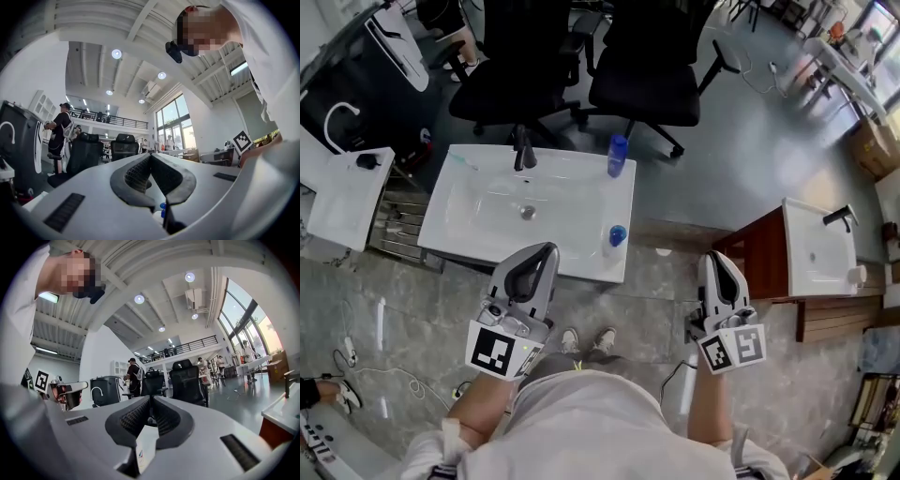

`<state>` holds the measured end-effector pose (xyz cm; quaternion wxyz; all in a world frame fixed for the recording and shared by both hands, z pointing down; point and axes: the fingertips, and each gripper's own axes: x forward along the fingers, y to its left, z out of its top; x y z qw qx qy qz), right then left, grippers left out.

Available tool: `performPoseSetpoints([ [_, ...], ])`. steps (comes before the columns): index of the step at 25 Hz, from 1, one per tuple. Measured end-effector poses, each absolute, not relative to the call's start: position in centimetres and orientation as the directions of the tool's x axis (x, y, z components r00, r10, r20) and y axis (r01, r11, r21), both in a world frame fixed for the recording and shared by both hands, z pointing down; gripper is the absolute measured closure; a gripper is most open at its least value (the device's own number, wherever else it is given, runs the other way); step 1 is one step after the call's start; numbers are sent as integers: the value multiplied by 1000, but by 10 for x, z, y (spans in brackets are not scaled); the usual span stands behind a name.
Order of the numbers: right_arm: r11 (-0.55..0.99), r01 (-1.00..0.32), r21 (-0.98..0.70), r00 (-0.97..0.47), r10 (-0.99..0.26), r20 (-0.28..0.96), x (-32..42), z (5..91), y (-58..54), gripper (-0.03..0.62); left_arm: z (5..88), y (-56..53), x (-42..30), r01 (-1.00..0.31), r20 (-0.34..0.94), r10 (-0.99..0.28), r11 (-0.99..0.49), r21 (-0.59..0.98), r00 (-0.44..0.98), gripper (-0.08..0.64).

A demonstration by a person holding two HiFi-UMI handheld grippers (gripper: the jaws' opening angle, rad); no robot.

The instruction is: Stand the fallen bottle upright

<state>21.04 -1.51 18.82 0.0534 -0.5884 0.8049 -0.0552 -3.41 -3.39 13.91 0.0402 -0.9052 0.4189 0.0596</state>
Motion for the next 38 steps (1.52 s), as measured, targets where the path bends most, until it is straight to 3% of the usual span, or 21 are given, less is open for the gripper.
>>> performPoseSetpoints([
  [9,368,-928,-58,-360,-926,-117,210,121,5,541,94,-16,-63,-828,-183,-810,-558,-57,558,545],
  [19,396,-918,33,-396,-905,-157,193,105,25,541,88,-5,-75,-854,-227,-826,-517,-58,515,545],
  [38,363,-932,0,-358,-918,-172,206,112,38,543,98,-3,-61,-838,-214,-813,-543,-57,542,545],
])
